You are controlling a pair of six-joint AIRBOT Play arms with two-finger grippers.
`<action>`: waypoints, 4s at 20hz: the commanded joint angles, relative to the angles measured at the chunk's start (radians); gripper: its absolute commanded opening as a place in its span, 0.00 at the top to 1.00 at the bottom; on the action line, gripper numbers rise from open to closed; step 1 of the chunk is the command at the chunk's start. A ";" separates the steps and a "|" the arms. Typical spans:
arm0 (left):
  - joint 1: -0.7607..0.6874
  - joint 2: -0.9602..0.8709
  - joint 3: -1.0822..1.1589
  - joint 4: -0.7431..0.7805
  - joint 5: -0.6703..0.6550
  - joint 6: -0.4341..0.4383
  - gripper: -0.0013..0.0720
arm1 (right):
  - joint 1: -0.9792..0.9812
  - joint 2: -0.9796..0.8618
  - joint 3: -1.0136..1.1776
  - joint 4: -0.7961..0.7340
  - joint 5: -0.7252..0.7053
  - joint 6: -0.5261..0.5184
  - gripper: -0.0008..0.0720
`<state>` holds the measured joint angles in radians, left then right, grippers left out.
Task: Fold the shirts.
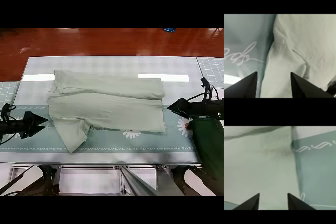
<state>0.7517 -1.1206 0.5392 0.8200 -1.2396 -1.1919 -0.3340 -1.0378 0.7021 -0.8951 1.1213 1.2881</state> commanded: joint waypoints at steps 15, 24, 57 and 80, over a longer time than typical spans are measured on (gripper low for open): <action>-0.353 -0.185 0.040 -0.113 0.132 0.046 0.96 | -0.179 0.021 -0.032 -0.032 0.051 -0.013 0.43; -0.353 -0.182 0.109 -0.110 0.078 0.047 0.96 | -0.156 0.007 -0.296 -0.040 0.041 0.055 0.43; -0.544 -0.991 1.397 -0.110 0.068 -0.293 0.96 | 0.138 -0.790 0.772 0.086 -0.128 0.085 0.96; -0.500 0.029 0.367 0.195 0.333 -0.211 0.29 | 0.050 -0.580 0.494 -0.045 -0.214 0.182 0.43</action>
<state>0.3359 -1.2510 1.1553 1.0664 -1.0702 -1.4361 -0.3290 -1.5890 1.2354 -0.9565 0.9611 1.4605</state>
